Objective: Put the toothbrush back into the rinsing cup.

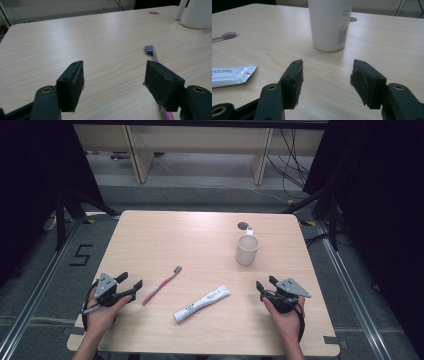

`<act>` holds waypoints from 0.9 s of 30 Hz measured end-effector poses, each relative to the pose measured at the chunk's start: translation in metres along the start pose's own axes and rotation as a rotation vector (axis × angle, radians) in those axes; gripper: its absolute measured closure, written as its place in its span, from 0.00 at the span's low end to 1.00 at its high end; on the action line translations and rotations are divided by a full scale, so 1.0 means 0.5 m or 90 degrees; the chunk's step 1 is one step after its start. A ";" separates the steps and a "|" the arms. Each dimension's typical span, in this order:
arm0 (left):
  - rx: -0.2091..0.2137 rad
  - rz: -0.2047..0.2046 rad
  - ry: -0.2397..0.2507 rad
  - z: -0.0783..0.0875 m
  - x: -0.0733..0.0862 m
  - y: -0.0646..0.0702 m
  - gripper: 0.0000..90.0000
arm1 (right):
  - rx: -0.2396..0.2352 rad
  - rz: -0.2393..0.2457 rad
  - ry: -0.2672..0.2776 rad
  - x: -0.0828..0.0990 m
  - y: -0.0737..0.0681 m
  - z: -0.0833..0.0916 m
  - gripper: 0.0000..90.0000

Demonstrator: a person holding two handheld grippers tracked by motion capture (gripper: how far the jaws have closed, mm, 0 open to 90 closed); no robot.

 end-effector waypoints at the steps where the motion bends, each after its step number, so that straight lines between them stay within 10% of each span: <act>1: 0.000 0.001 0.000 0.000 0.000 0.000 0.35 | -0.001 0.000 0.000 0.000 0.000 0.000 0.48; 22: 0.002 -0.017 -0.016 0.000 0.000 0.003 0.38 | 0.001 -0.004 -0.004 0.000 -0.002 -0.001 0.48; 27: 0.010 0.036 -0.014 0.003 0.000 -0.006 0.40 | 0.000 -0.005 -0.006 -0.001 -0.002 0.000 0.48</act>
Point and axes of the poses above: each handheld gripper's, and its own axes: z roughly backward along the jaws, x roughly out of its underside, y roughly to its right, the point moved 1 cm from there along -z, roughly forward along the jaws, and after that the axes turned 3 degrees about -y, right-handed, at the moved point
